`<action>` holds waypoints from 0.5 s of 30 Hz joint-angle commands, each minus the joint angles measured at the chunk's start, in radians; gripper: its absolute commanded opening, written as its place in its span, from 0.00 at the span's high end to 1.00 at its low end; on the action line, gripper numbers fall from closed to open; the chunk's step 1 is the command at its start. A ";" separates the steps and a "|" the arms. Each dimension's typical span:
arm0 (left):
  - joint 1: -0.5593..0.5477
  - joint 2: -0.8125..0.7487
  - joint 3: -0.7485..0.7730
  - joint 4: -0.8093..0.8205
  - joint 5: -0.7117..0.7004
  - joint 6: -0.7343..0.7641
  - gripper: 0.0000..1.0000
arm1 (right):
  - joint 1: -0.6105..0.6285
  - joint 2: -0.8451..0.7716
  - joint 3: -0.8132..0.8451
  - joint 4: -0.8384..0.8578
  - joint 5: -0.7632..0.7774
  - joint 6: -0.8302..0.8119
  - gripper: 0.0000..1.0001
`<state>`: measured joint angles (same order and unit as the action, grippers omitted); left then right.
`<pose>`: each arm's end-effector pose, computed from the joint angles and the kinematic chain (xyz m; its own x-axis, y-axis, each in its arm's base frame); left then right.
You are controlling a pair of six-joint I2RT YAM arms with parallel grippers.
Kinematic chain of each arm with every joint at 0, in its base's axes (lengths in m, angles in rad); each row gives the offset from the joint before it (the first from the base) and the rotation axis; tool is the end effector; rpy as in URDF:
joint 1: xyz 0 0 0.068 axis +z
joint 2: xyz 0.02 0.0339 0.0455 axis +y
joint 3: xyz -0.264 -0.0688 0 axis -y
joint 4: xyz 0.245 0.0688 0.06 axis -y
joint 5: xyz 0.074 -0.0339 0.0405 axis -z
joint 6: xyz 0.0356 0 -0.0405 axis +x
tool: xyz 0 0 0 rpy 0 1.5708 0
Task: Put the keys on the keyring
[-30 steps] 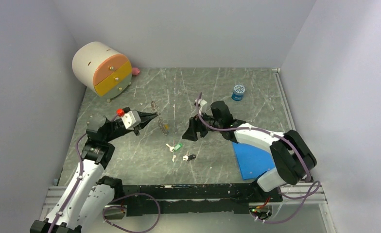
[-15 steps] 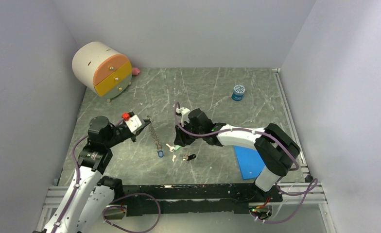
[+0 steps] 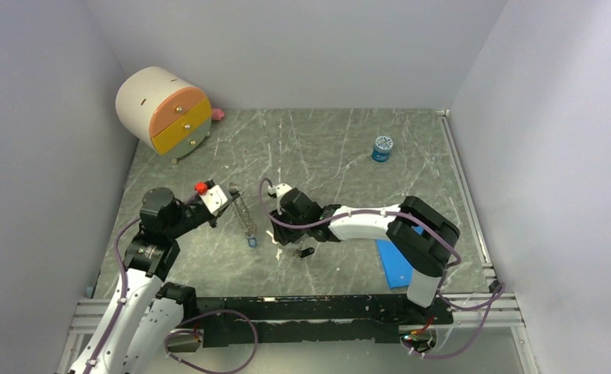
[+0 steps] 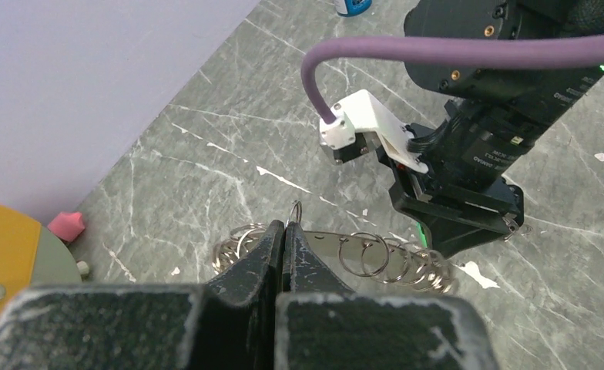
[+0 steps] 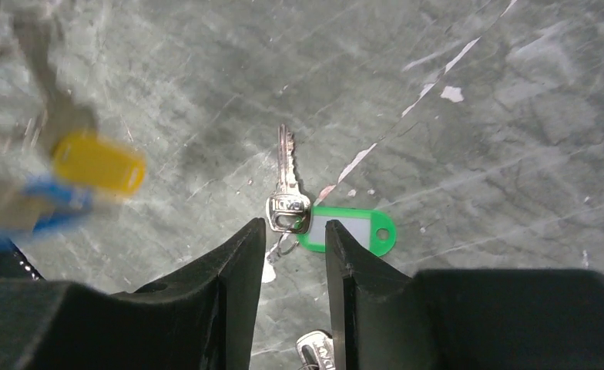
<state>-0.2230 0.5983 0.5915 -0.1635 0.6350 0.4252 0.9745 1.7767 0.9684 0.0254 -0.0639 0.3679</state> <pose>0.1401 -0.0534 0.3031 0.1581 0.3047 -0.9392 0.7497 0.5820 0.3150 0.2027 0.3026 0.1590 -0.6757 -0.3565 -0.6452 -0.6517 0.6979 0.2970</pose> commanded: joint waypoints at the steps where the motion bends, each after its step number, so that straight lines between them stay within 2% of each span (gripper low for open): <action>1: 0.001 -0.006 0.017 0.051 0.038 0.013 0.97 | 0.024 0.007 0.050 -0.020 0.072 0.006 0.62; 9: 0.001 -0.009 0.018 0.047 0.043 0.014 0.97 | 0.066 0.010 0.060 -0.065 0.135 -0.013 0.63; 15: 0.002 -0.008 0.021 0.036 0.035 0.020 0.97 | 0.080 0.010 0.057 -0.059 0.115 -0.027 0.85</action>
<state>-0.2230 0.5991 0.5915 -0.1635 0.6559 0.4252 1.0416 1.7882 0.9886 -0.0418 0.0429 0.3553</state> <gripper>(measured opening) 0.033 0.220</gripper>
